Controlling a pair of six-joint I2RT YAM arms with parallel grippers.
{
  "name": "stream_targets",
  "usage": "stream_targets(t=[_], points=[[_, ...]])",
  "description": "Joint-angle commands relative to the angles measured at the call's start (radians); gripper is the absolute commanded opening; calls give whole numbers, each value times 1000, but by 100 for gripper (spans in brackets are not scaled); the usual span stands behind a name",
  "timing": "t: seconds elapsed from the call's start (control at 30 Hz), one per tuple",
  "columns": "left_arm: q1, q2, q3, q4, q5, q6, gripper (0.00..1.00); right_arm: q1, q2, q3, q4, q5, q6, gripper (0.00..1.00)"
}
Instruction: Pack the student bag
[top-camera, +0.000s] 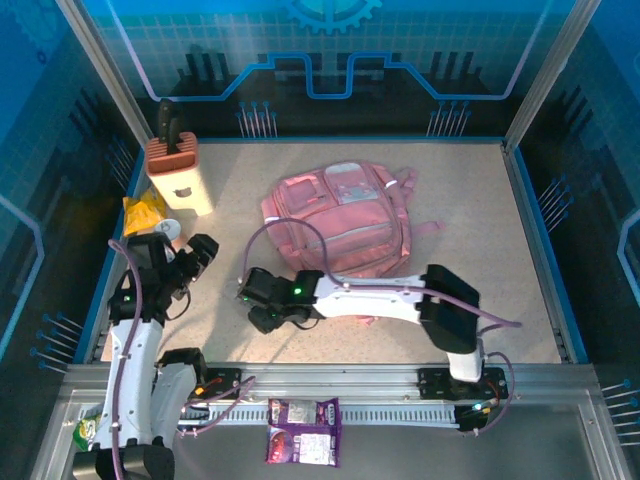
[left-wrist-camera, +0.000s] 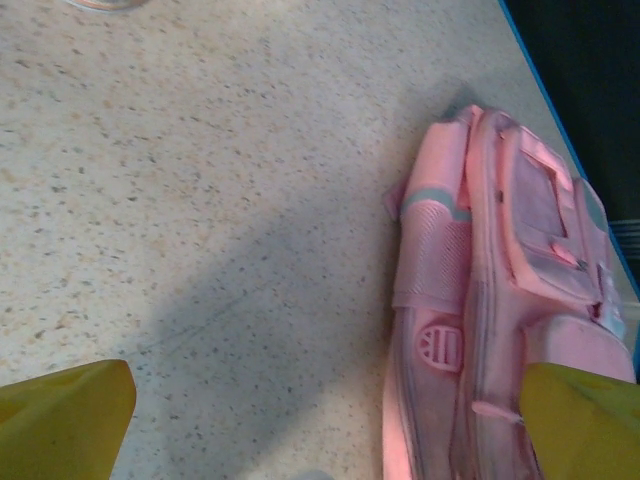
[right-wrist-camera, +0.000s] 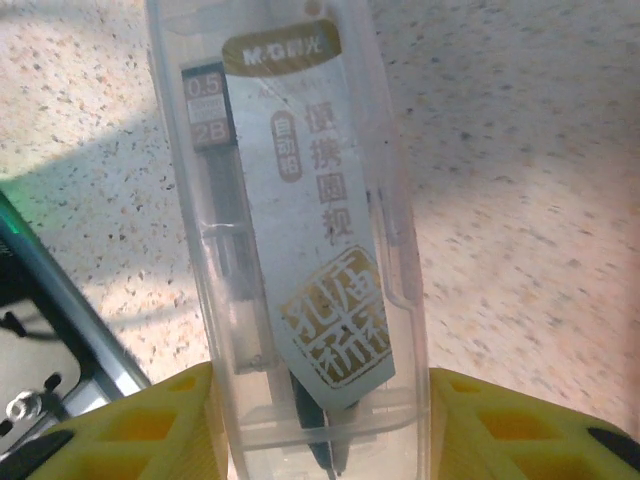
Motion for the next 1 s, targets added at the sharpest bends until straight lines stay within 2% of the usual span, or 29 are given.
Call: stream_targets(t=[0.0, 0.17, 0.3, 0.47, 0.6, 0.73, 0.97], points=[[-27, -17, 14, 26, 88, 31, 99, -32, -120, -90, 8, 39, -9, 48], [-167, -29, -8, 94, 52, 32, 99, -74, -309, -237, -37, 79, 4, 50], [-336, -8, -28, 173, -33, 33, 99, -121, -439, -329, -94, 87, 24, 51], [-539, 103, -2, 231, -164, 70, 98, -196, -558, -395, -212, 88, 57, 51], [-700, 221, 35, 301, -249, 151, 91, -263, -632, -424, -305, 89, 75, 51], [-839, 357, 112, 333, -359, 274, 89, -325, -700, -454, -350, 68, 73, 52], [-1003, 559, 227, 393, -474, 536, 86, -418, -781, -504, -384, 0, 67, 52]])
